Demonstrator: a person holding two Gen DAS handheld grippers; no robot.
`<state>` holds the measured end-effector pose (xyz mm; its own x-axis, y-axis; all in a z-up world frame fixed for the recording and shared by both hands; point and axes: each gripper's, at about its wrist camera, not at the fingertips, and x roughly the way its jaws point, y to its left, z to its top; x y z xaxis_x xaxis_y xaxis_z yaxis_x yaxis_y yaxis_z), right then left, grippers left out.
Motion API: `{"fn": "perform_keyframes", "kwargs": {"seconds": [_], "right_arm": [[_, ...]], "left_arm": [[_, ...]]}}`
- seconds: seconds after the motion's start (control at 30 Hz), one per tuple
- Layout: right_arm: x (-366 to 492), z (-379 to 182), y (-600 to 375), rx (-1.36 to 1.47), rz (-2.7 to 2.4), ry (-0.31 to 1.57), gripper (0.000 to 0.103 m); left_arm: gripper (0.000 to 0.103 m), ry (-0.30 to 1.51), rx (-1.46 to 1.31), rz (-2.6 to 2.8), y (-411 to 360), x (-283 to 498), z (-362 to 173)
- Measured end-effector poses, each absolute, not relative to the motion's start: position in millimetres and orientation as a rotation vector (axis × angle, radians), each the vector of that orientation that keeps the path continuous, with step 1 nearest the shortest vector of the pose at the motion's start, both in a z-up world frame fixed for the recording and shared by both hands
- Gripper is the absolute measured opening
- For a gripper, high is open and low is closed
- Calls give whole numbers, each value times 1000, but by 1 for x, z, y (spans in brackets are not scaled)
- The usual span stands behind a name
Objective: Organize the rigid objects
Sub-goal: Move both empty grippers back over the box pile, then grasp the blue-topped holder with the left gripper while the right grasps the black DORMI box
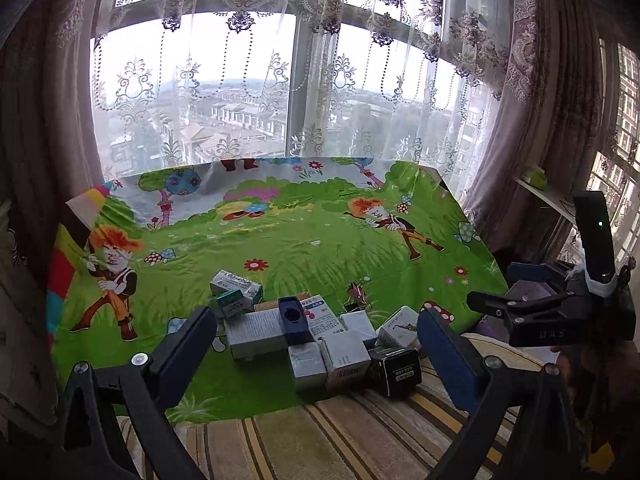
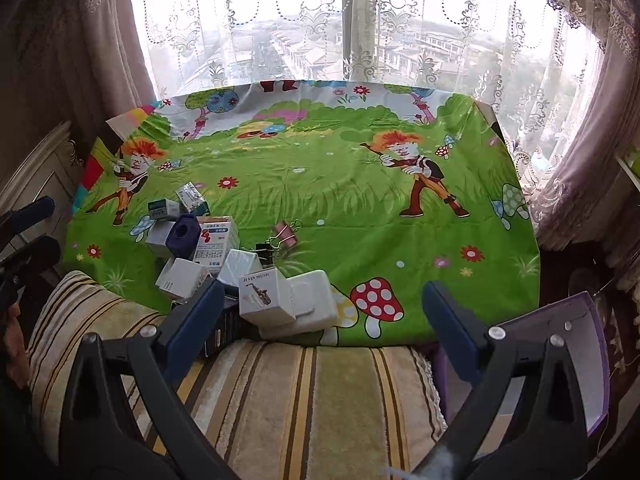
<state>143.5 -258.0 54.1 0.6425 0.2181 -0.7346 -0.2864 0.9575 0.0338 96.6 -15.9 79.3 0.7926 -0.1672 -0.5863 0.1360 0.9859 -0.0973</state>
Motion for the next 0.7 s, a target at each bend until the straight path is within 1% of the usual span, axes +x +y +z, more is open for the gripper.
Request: {"fn": "perform_keyframes", "kwargs": {"seconds": [0.2,0.33,0.43,0.7], "right_arm": [[155,49,-250,-85,309,854,100],[162,45,-246,-48,326,886,100],[159,43,-235,-41,357,907,100],[135,34,-179,-178,449,942,100]], "left_arm": [[101,639,-134,-54,37,112,89],[101,654,-211,-26,58,123,87],[101,676,-255,5,66,130,77],[101,756,-305,15,71,139,44]]}}
